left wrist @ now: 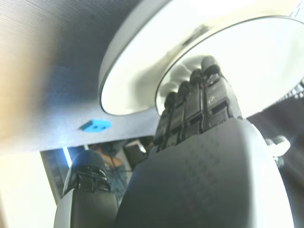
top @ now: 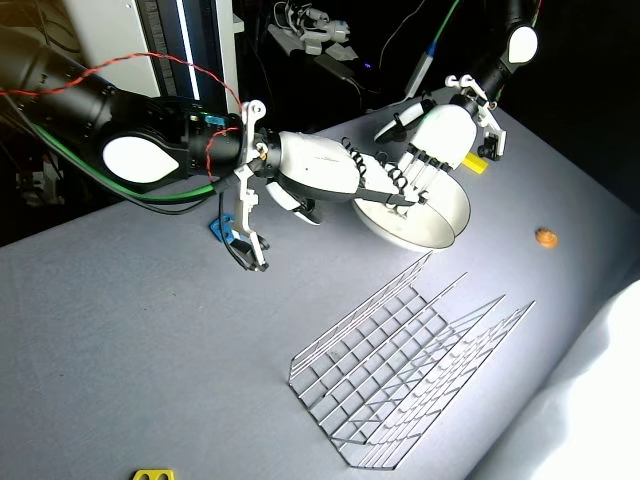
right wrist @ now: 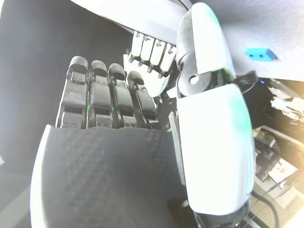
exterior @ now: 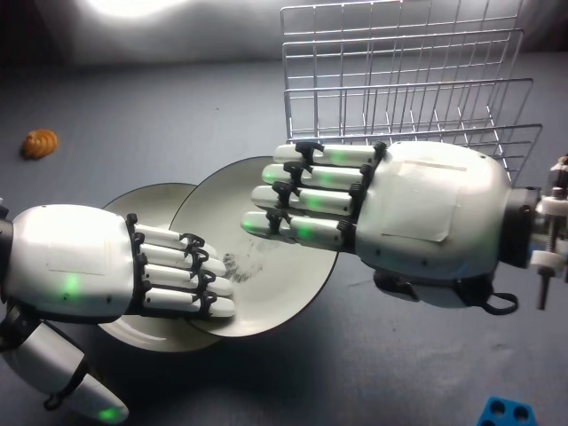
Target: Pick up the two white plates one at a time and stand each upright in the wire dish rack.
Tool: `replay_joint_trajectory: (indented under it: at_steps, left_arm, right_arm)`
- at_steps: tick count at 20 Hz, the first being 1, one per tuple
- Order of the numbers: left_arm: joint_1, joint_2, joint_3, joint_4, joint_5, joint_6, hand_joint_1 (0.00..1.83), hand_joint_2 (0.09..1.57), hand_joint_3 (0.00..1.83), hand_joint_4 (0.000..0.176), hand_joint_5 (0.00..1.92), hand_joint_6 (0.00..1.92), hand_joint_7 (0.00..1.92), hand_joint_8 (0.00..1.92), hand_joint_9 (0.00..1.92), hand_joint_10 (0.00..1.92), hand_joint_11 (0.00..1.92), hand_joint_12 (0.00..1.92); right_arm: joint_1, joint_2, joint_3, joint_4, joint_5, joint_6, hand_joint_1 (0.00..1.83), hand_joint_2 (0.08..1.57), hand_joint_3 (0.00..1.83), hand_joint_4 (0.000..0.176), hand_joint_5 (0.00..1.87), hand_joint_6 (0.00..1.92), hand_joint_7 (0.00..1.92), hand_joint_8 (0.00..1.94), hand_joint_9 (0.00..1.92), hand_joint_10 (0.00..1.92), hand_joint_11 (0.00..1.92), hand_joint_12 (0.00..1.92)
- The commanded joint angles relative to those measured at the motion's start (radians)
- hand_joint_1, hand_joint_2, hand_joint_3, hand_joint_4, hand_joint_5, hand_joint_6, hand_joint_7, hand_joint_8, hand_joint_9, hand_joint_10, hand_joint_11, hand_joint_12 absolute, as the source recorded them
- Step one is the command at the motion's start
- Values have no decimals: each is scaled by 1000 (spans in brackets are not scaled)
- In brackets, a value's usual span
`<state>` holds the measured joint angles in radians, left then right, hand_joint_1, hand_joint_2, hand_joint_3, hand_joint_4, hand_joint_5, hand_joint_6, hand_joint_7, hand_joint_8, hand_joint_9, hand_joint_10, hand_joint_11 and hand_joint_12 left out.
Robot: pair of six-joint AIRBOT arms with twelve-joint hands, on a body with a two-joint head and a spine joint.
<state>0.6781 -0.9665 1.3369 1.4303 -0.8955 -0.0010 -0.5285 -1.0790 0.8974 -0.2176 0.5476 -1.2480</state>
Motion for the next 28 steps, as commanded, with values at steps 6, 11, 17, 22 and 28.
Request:
replay_joint_trajectory:
  at_steps: [6, 11, 17, 22, 28]
  left_arm:
    - [12, -17, 38, -58, -46, -4, 0, 1115, 0, 0, 63, 5, 57, 5, 38, 5, 0, 271]
    - [12, -20, 50, -79, -52, -12, 0, 1117, 0, 0, 60, 1, 50, 3, 33, 2, 0, 261]
    - [13, -24, 55, -95, -55, -24, 0, 1113, 0, 0, 40, 0, 31, 1, 21, 0, 0, 190]
    - [12, -27, 65, -107, -55, -27, 0, 1111, 1, 0, 59, 0, 47, 0, 29, 3, 0, 227]
    - [12, -29, 72, -108, -55, -28, 0, 1106, 0, 0, 55, 5, 54, 5, 30, 6, 0, 177]
  right_arm:
    - [5, -74, 75, 2, 134, -5, 1259, 1101, 3, 0, 0, 0, 0, 0, 0, 0, 0, 0]
    - [4, -131, 137, 2, 134, -5, 1216, 1102, 1, 0, 0, 0, 0, 0, 0, 0, 0, 0]
    - [-1, -214, 217, 2, 181, -2, 1226, 1107, 2, 0, 0, 0, 0, 0, 0, 0, 0, 0]
    - [-2, -272, 269, 26, 217, -2, 1292, 1135, 11, 0, 0, 0, 0, 0, 0, 0, 0, 0]
    - [-2, -312, 327, 59, 239, -2, 1214, 1203, 2, 0, 177, 14, 82, 18, 39, 2, 0, 187]
